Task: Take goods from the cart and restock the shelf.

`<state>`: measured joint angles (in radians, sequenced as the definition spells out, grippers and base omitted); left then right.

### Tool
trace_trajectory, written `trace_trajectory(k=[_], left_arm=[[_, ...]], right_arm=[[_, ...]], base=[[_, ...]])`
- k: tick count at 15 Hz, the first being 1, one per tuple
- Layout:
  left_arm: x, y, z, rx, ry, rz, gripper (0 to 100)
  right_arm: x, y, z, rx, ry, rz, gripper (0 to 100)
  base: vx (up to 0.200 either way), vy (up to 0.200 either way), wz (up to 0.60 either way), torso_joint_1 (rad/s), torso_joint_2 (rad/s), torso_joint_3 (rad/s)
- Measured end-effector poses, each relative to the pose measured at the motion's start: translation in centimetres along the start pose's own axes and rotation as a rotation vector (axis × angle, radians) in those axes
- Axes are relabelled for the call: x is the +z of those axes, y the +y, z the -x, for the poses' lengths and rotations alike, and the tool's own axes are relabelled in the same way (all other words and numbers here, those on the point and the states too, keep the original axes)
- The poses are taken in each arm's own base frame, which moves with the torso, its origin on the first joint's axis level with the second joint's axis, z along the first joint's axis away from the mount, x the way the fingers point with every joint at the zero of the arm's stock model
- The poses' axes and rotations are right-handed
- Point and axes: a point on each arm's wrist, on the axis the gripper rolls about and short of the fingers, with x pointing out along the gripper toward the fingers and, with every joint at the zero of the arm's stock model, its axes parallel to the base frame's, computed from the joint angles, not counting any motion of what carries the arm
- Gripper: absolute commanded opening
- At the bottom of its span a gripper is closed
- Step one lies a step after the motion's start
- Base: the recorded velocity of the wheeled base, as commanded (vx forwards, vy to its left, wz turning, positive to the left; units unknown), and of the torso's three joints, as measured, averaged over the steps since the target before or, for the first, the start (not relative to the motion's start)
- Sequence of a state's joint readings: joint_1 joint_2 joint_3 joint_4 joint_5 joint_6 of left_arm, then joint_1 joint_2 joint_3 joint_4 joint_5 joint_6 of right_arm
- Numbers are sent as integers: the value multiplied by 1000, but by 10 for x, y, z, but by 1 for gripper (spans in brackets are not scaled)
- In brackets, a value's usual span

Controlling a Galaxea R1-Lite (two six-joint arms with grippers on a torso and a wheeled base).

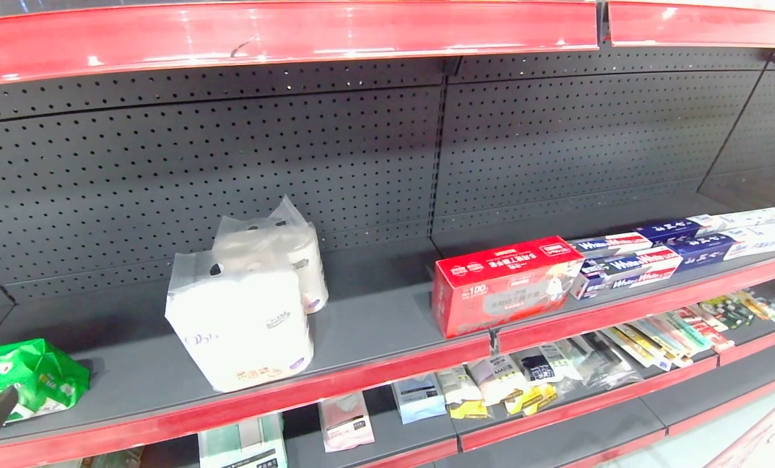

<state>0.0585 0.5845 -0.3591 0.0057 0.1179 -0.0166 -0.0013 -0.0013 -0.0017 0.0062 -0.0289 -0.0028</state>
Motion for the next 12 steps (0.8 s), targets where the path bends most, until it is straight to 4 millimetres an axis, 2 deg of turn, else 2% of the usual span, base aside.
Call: trace_trajectory(k=[2,5,8,12], left_arm=[[13,1,-38,97,171,-25,100],[14,8,-82,171,356,-51,100],[6,10,-109,161,463,-57,100],[2,9,-135,111,529,-51,100]], right_arm=[[0,0,0,-1,0,0,100],[0,0,0,0,0,0,100],[0,0,0,0,0,0,100],[0,0,0,0,0,0,100]], base=[[0,0,0,0,0,0],[0,0,0,0,0,0],[0,0,0,0,0,0],[0,0,0,0,0,0]])
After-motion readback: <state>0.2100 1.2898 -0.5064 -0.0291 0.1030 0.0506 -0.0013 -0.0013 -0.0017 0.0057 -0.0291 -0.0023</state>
